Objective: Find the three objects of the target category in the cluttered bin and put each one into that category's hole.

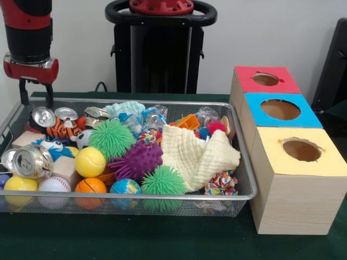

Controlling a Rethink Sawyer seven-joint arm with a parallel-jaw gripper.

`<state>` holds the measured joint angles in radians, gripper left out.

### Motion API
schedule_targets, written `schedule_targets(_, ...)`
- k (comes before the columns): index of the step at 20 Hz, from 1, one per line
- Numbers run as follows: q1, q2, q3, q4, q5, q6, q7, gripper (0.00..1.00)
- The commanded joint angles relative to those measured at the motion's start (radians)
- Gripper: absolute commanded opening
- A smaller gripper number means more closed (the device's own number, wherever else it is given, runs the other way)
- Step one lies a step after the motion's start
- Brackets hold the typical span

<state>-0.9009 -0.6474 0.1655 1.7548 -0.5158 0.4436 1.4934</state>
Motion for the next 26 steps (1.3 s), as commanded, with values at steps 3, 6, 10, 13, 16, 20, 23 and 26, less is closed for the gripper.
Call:
schedule_targets(3, 0.085, 0.032, -0.021, -0.123, 0.006, 0.099, 0.079, 1.00)
schedule_targets(6, 0.096, 0.034, -0.024, -0.125, 0.020, 0.109, 0.079, 1.00)
schedule_targets(10, 0.120, 0.028, -0.046, -0.125, 0.024, 0.107, 0.093, 1.00)
schedule_targets(13, 0.127, 0.028, -0.058, -0.115, 0.023, 0.068, 0.111, 1.00)
schedule_targets(16, 0.122, 0.033, -0.053, -0.097, 0.030, 0.021, 0.123, 1.00)
schedule_targets(20, 0.106, 0.042, -0.035, -0.062, 0.028, -0.044, 0.126, 1.00)
schedule_targets(23, 0.096, 0.045, -0.032, -0.039, 0.012, -0.093, 0.130, 1.00)
schedule_targets(26, 0.087, 0.036, -0.032, -0.015, 0.002, -0.111, 0.121, 1.00)
